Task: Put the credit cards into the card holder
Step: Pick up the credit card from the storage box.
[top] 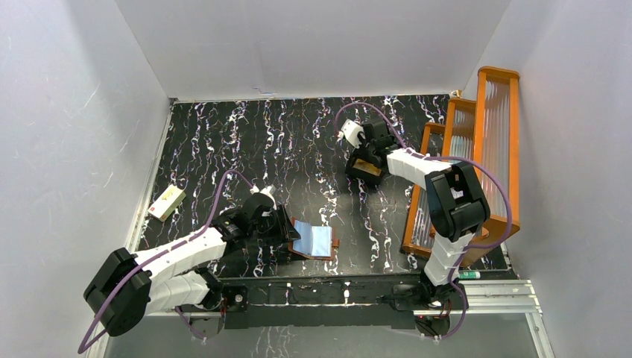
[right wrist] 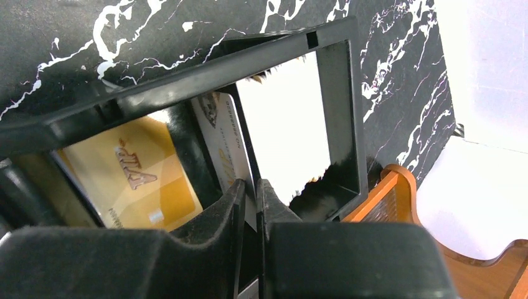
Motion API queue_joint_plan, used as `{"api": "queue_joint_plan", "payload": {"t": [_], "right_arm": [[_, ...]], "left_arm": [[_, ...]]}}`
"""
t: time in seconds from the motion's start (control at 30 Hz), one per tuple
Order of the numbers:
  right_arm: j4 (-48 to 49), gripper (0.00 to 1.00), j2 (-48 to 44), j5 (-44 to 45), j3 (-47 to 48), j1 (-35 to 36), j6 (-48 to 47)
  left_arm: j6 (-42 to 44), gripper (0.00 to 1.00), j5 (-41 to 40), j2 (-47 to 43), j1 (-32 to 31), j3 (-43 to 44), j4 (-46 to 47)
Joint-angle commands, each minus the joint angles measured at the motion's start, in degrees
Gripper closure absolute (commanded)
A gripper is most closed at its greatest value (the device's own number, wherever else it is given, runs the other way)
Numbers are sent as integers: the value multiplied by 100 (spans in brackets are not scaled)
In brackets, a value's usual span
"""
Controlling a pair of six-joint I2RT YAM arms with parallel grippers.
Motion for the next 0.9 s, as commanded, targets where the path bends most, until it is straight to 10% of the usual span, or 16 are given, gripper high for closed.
{"api": "queue_joint_plan", "payload": {"t": [0.0, 0.5, 0.7, 0.87], "right_arm": [[134, 85, -371, 102, 116, -41, 75], [-1053, 97, -916, -512, 380, -11, 782], [-1693, 100, -1315, -831, 787, 29, 1468], [-2128, 100, -1690, -1050, 994, 83, 2470]], "left_arm": [[21, 65, 67, -122, 36, -18, 8], [5, 66, -123, -143, 35, -53, -158], [-82, 95, -284, -121, 35, -168, -223], [-405, 100, -243, -259, 41, -231, -7]]}}
